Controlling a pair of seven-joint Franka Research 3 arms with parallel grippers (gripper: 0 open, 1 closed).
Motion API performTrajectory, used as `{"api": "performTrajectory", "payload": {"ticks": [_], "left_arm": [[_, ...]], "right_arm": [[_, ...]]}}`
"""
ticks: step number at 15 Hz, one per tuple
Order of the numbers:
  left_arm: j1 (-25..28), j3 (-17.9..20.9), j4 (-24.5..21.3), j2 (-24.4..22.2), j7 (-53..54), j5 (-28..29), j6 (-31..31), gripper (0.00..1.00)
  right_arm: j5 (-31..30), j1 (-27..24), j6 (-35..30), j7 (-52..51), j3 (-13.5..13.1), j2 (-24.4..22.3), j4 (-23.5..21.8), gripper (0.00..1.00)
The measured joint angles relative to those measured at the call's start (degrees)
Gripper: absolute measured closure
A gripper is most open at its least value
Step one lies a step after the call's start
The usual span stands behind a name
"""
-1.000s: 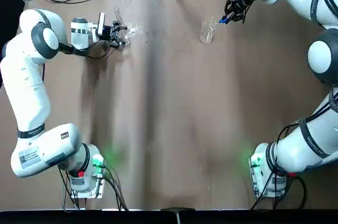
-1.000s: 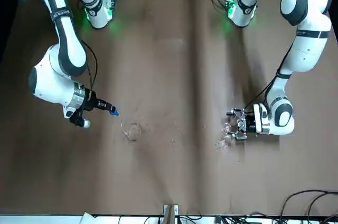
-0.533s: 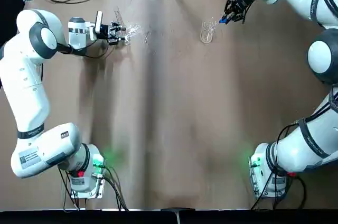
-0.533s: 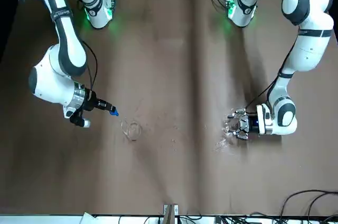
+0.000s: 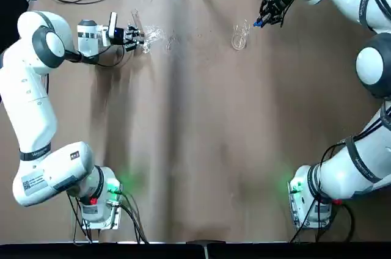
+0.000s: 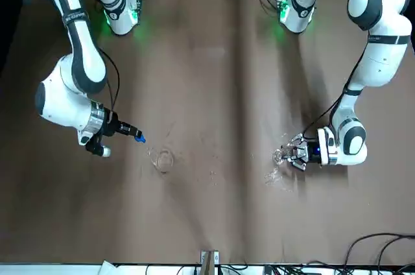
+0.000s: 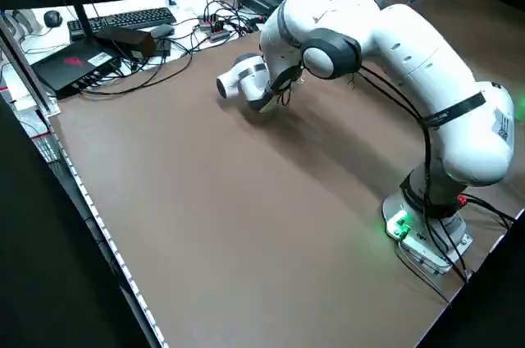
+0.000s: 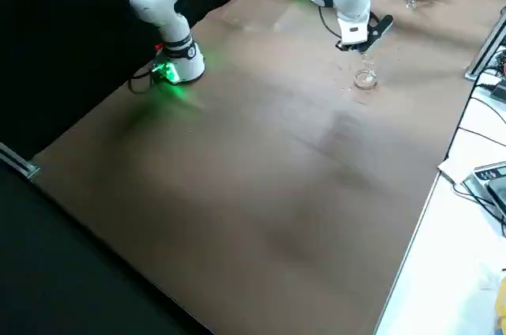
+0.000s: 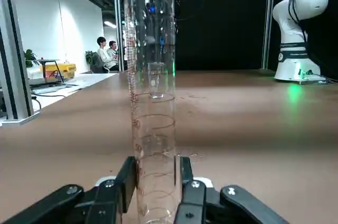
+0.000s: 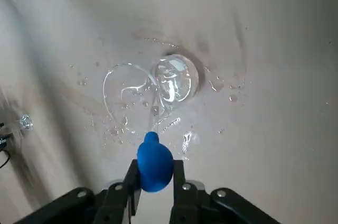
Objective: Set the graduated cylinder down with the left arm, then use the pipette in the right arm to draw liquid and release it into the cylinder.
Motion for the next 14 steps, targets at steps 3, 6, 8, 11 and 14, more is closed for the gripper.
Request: {"api": "performTrajectory", "payload": {"ticks": [3, 6, 8, 11, 14], "left_arm": [[-0.19, -0.11, 0.01, 0.0, 0.0, 0.0, 0.0, 0.58], [-0.63, -0.12, 0.01, 0.0, 0.0, 0.0, 0.0, 0.57], [-0.76, -0.12, 0.01, 0.0, 0.0, 0.0, 0.01, 0.59], [-0.74, -0.12, 0.02, 0.0, 0.0, 0.0, 0.04, 0.65], [-0.78, -0.12, 0.03, 0.0, 0.0, 0.0, 0.04, 0.66]], "right_arm": [[0.0, 0.0, 0.0, 0.0, -0.01, 0.0, 0.29, 0.72], [0.0, 0.0, 0.0, 0.0, -0.03, 0.0, 0.35, 0.7], [0.0, 0.0, 0.0, 0.0, -0.03, 0.0, 0.35, 0.7], [0.0, 0.0, 0.0, 0.0, -0.03, 0.0, 0.35, 0.7], [0.0, 0.0, 0.0, 0.0, -0.04, 0.0, 0.35, 0.7]]}}
